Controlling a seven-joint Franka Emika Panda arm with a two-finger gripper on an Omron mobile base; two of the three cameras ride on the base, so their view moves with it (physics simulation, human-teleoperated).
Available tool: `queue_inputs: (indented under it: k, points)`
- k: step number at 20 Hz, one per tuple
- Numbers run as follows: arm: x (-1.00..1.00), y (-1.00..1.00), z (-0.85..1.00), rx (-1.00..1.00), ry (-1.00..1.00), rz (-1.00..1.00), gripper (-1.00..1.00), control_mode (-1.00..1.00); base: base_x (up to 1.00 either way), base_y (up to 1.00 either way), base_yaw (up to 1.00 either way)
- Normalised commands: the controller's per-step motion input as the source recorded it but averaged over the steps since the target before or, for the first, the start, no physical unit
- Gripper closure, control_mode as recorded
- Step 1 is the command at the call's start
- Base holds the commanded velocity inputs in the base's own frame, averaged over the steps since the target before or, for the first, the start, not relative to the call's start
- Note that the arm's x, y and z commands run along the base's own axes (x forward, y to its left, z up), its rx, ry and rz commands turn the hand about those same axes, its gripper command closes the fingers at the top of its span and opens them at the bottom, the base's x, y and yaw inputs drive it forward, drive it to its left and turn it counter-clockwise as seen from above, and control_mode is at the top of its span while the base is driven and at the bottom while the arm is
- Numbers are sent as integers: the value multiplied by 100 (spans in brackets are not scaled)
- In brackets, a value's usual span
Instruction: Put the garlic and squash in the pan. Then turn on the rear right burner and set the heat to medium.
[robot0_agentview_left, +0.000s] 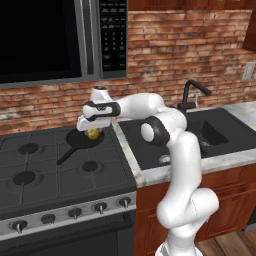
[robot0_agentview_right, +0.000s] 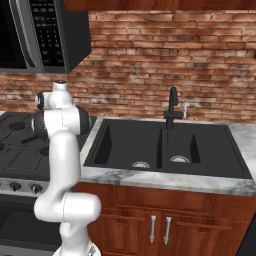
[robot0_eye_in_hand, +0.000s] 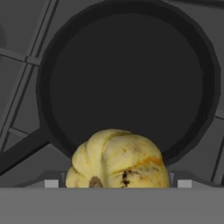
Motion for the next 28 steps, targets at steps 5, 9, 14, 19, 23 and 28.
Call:
queue_inputs:
  k: [5,9,14,19,23,28]
  points:
    - [32,13,-1,0,0,0,100,-100,0,0,0]
    - [15,18,-10,0,0,0,100,-100,0,0,0]
    - [27,13,-19,0,0,0,100,-100,0,0,0]
    - [5,2,-23,0,0,0,100,-100,0,0,0]
    - [0,0,0,0,0,0,100,-100,0,0,0]
    - [0,0,0,0,0,0,-100,-100,0,0,0]
